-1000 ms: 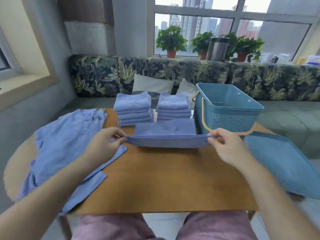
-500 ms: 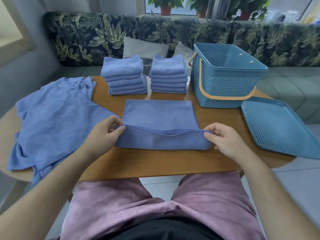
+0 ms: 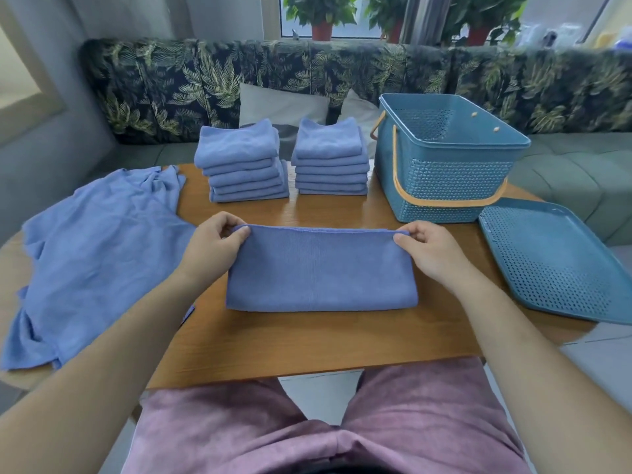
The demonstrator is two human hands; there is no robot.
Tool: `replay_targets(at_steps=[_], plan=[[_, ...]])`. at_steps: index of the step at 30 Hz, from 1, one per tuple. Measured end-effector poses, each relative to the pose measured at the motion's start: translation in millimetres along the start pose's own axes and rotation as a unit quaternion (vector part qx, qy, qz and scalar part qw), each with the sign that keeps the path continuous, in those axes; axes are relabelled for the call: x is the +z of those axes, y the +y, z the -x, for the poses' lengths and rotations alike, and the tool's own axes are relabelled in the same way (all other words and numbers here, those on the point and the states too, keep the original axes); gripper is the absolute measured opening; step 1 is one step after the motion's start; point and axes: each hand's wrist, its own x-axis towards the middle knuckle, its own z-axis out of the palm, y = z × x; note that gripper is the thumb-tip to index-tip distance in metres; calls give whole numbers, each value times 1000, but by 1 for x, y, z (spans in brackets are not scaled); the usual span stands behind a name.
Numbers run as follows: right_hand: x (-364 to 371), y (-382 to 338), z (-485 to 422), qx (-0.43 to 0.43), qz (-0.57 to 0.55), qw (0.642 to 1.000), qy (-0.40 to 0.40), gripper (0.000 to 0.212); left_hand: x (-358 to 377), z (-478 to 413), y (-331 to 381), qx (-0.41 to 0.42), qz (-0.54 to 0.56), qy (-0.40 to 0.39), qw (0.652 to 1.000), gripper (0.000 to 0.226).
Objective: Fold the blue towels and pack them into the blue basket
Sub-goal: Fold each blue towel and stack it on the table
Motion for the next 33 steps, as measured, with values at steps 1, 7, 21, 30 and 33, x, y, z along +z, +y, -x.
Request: replay_targets(at_steps=[1, 7, 21, 30, 33], plan=[[4, 2, -9, 2, 19, 1000, 3, 7, 6, -9, -5, -2, -11, 0, 1000, 8], [20, 13, -45, 32, 123, 992, -4, 13, 35, -41, -31, -34, -88, 20, 995, 11], [33, 11, -67, 59, 245, 967, 15, 17, 42, -71, -34, -37, -213, 0, 976, 19], [78, -38, -26, -80, 343, 932, 82, 34, 103, -9, 17, 156, -251, 18, 955, 36], [124, -50, -5, -89, 256, 961, -56, 45, 128, 1, 21, 133, -325, -159, 923, 60]])
